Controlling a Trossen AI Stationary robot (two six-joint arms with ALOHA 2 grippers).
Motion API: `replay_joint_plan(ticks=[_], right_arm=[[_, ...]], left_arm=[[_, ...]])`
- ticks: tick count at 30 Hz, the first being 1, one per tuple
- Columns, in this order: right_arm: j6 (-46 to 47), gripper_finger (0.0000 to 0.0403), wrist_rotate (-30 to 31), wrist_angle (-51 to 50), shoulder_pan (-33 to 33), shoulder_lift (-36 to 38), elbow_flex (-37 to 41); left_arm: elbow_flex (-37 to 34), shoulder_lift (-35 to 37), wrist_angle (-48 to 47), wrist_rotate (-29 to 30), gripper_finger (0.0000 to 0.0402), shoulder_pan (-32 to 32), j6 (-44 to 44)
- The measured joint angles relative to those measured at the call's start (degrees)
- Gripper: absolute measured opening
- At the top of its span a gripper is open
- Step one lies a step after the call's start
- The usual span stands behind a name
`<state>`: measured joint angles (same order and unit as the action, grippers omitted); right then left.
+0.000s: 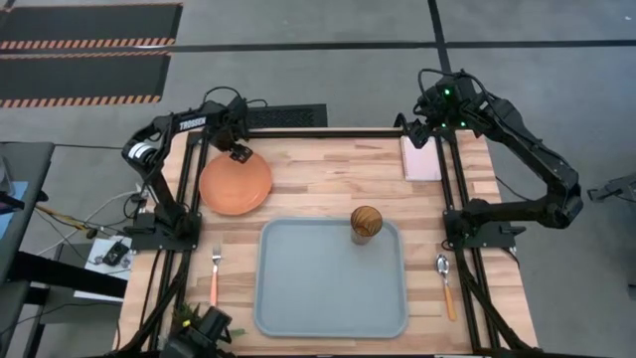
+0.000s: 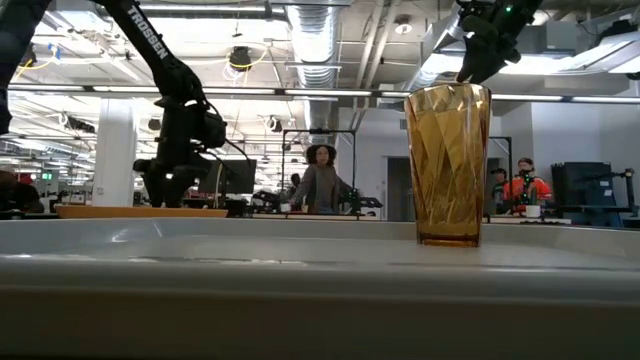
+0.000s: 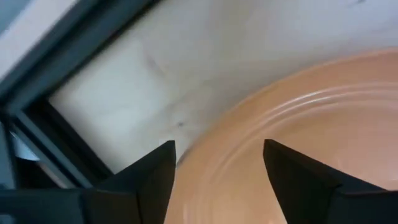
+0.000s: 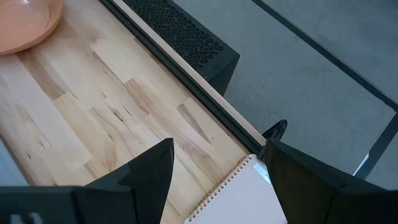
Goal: Pick and place plate/cup/fork/spoon on tray
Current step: Put the orange plate on the blue serving tray
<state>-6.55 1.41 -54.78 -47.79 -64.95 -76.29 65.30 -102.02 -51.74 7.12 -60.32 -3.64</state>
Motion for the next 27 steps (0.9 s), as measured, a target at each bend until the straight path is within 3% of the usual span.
replay_joint_plan(ticks=[10, 14, 18, 24, 27], right_arm=[[-1.5, 0.0274, 0.0, 0.4, 0.0, 0.0, 0.0], [-1.5, 0.0274, 0.0, 0.8, 0.0, 0.0, 0.0], [-1.6, 0.0274, 0.0, 0.8, 0.0, 0.0, 0.0], [-1.4, 0.0274, -0.1, 0.8, 0.0, 0.0, 0.0], [-1.4, 0.0274, -0.1, 0.9, 0.0, 0.0, 0.0]], left_arm=[[0.1, 4.0, 0.3, -6.5, 0.0184, 9.8, 6.3], [0.1, 6.4, 2.1, -5.1, 0.0187, 13.4, 5.4], [0.1, 8.0, 1.3, -4.7, 0.0213, 11.6, 5.4], [0.0, 8.0, 4.8, -3.8, 0.027, 5.2, 16.5], [-1.4, 6.4, 4.9, -6.0, 0.0282, 4.1, 16.3]])
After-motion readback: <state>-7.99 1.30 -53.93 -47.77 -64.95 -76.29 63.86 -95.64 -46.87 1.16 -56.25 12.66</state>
